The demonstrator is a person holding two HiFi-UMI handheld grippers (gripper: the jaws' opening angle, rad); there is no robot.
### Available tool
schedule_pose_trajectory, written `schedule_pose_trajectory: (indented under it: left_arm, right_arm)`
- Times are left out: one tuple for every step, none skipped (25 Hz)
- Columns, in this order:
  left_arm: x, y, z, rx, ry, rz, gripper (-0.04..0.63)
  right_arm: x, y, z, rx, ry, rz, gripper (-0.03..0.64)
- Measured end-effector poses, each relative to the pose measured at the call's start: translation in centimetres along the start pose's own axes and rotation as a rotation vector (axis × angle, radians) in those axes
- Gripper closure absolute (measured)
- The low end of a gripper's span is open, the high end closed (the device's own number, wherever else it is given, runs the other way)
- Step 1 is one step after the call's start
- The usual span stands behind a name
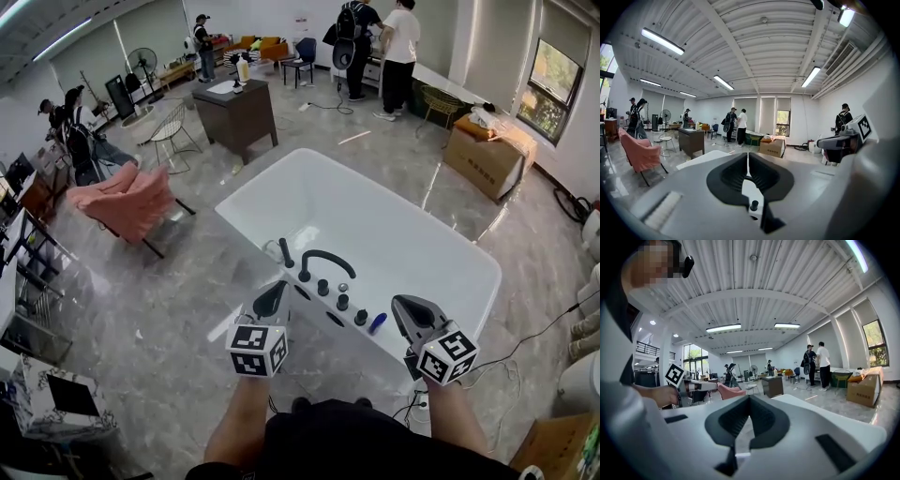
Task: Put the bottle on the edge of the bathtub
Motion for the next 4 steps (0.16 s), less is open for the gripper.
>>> schedule_pose_trajectory:
  left_arm:
    - [0.07, 0.33, 0.05, 0.003, 0.001, -0.006, 0.572]
    - [0.17, 0.63, 0.08, 0.004, 0.004, -0.010, 0.574]
    - [0.28, 0.90, 0.10, 0.005, 0.006, -0.014, 0.572]
    - [0.39, 1.15, 0.11, 0.006, 0.009, -0.018, 0.572]
  right_arm:
    - [0.01, 0.24, -0.13, -0.003, -0.002, -0.002, 0.606]
    - [0.01, 0.46, -0.28, -0.006, -0.003, -0.004, 0.606]
    - [0.01, 0.66, -0.44, -0.008, -0.004, -0.005, 0.606]
    - [0.01, 0.85, -0.60, -0.010, -0.005, -0.006, 0.606]
Point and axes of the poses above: the fingertips, and each gripper's own axes: x backward along the fingers, z to its right, y out of its underside, the point moved 2 cm from there along x, backward along the fingers, and after that the axes turned 5 degrees about x, right-handed, at the moved point
